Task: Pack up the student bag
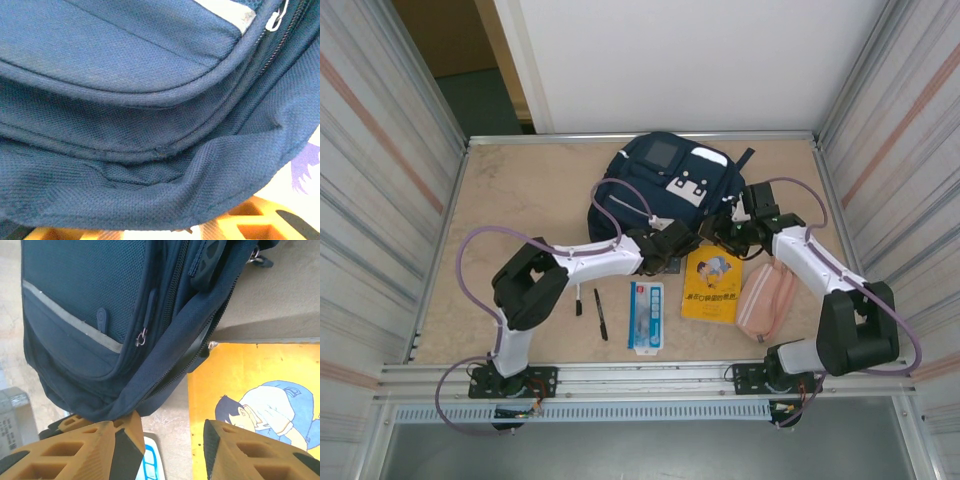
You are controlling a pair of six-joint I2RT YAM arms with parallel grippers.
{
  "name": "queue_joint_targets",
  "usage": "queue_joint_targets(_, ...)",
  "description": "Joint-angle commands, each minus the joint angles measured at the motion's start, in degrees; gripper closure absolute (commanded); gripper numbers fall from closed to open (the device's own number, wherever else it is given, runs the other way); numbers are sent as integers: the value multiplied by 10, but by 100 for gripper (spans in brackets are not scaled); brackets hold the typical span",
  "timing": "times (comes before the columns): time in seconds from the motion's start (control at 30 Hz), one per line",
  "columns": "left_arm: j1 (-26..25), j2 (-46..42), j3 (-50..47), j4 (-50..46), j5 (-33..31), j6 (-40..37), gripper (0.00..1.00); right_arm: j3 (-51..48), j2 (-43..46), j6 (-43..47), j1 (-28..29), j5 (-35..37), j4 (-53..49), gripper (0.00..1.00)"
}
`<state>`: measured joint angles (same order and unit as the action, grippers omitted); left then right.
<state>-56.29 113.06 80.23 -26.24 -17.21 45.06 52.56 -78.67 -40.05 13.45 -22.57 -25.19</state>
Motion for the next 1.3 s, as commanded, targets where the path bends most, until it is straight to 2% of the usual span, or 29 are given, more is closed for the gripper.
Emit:
queue_joint_targets(0.0,-1,6,22,-15,-22,12,69,-10,27,16,-4,-13,3,51)
queue_joint_targets(0.13,-2,-6,21,-4,4,-4,89,-17,39,25,-8,-20,-2,52)
queue_joint_targets(0.33,-3,-40,-4,28,52,-36,98,-22,34,-18,-21,-51,-5,51)
queue_joint_targets(0.5,-3,-62,-24,64,102,-80,100,-15,11,-152,-20,-41,-36,46)
queue_joint_targets(0.57,-2,-68,-32,81,118,-96,100,-18,-3,-203,-12,-64,-20,45)
queue_joint_targets(0.83,-1,-80,-52,128,160,-127,100,31,-63,-285,75,-29,6,44)
queue_joint_targets(0.93,1,-86,-53,137,164,-140,100,28,-91,-320,87,-23,30,45)
queue_joint_targets(1.07,8,-104,-64,147,168,-155,100,30,-122,-324,87,-9,39,62)
queue_joint_targets(1.27,30,-134,-113,182,185,-160,100,42,-131,-311,71,-18,40,98)
